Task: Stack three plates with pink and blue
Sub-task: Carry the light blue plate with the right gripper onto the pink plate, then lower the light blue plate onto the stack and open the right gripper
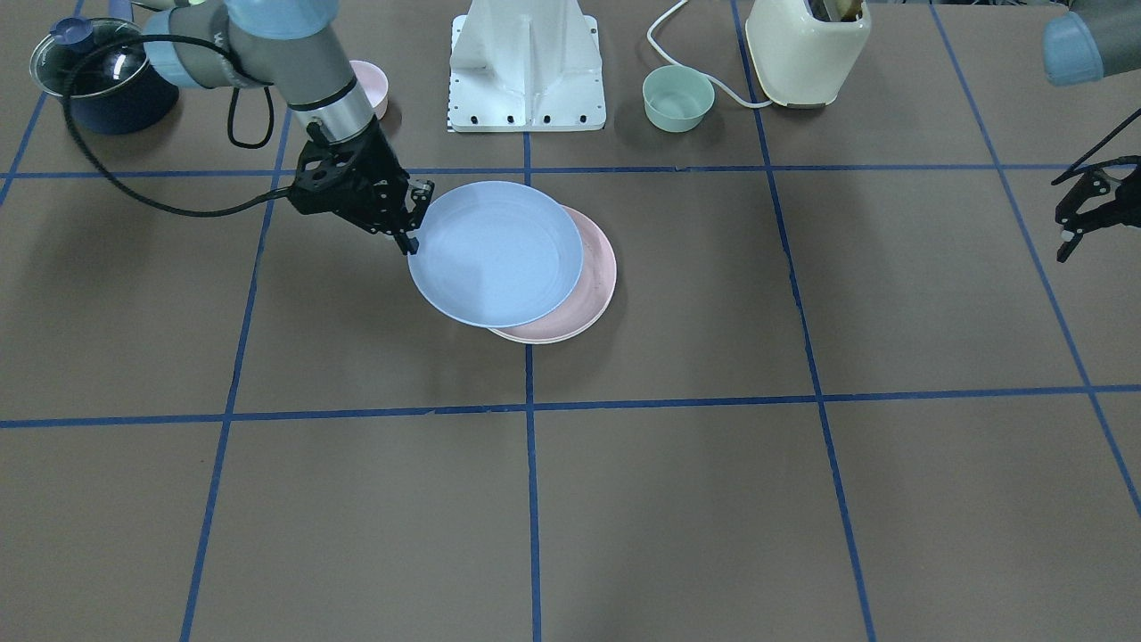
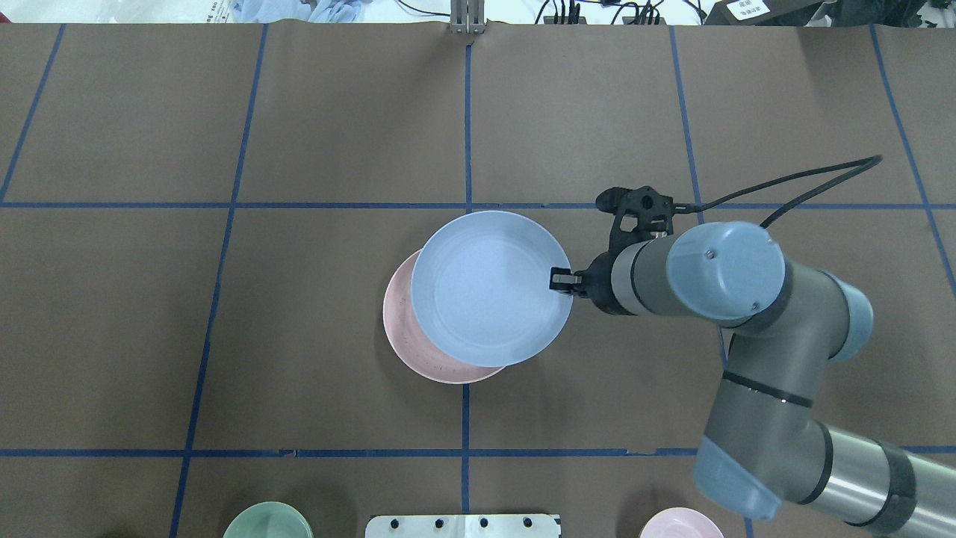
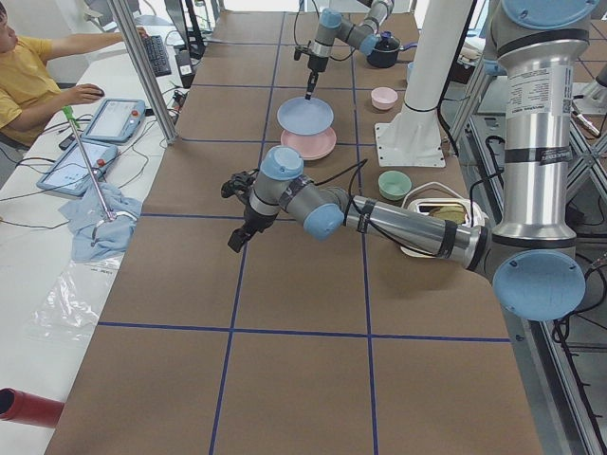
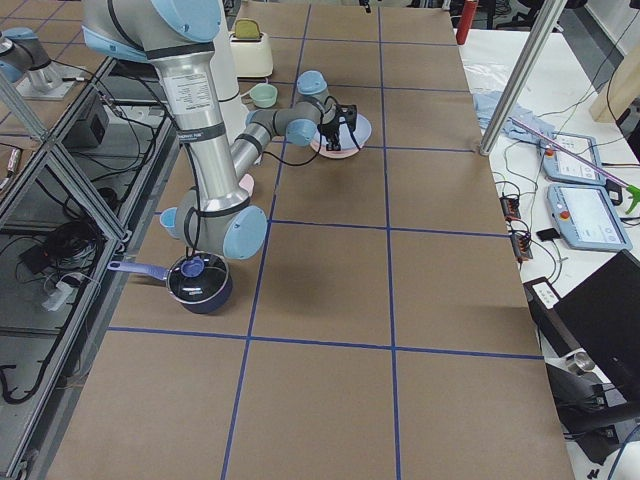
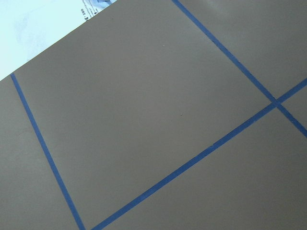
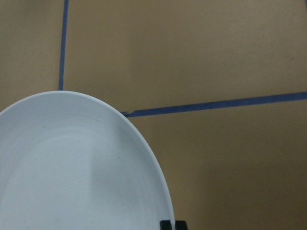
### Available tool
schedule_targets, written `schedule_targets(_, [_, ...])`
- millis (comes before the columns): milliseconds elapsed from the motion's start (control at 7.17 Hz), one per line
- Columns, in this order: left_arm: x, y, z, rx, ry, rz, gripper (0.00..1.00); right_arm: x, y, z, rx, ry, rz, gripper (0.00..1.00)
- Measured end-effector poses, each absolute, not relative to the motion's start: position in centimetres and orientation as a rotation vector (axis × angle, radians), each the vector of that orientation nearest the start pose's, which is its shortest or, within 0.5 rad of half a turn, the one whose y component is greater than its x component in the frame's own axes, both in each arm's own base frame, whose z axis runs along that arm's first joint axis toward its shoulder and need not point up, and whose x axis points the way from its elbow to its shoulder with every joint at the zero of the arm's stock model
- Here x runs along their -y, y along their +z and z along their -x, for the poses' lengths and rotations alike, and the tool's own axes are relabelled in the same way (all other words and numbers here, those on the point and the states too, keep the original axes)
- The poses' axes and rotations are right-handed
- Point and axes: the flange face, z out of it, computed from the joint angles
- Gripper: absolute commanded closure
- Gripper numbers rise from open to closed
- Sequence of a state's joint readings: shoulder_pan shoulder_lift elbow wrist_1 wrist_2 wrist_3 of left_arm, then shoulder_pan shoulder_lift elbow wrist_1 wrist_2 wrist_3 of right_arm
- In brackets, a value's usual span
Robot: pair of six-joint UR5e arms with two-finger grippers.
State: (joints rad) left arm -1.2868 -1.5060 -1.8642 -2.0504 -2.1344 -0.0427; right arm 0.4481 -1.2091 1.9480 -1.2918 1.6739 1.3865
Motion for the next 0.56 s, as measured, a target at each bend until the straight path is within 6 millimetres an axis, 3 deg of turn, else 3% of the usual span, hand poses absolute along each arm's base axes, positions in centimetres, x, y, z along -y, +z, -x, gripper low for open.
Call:
schedule_targets(279, [48.6, 49.8, -5.7, -0.648, 0.425, -0.595, 0.0, 34.1, 25.9, 49.5, 0.982, 0.177, -0.232, 1.0])
schedule_targets(558, [48.2, 50.0, -5.5, -0.648, 0.422, -0.591, 0.0, 34.0, 25.6, 51.0, 0.976, 0.173, -0.232, 1.0])
